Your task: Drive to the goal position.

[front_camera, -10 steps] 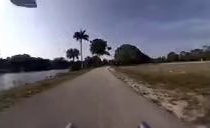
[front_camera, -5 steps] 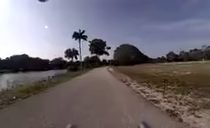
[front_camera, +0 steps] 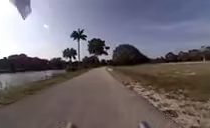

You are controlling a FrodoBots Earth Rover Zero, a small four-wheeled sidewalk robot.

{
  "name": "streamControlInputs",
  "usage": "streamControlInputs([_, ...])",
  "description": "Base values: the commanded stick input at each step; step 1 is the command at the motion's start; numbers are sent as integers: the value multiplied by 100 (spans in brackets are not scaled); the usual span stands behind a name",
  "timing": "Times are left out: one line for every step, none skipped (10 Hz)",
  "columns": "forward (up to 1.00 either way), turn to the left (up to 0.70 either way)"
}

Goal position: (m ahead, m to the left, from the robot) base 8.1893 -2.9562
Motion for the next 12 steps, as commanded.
streamControlInputs([100, 31])
streamControlInputs([100, 40])
streamControlInputs([100, 23])
streamControlInputs([100, 3])
streamControlInputs([100, 3])
streamControlInputs([100, 3])
streamControlInputs([100, 3])
streamControlInputs([100, 3])
streamControlInputs([100, 3])
streamControlInputs([100, 3])
streamControlInputs([100, 13])
streamControlInputs([100, 35])
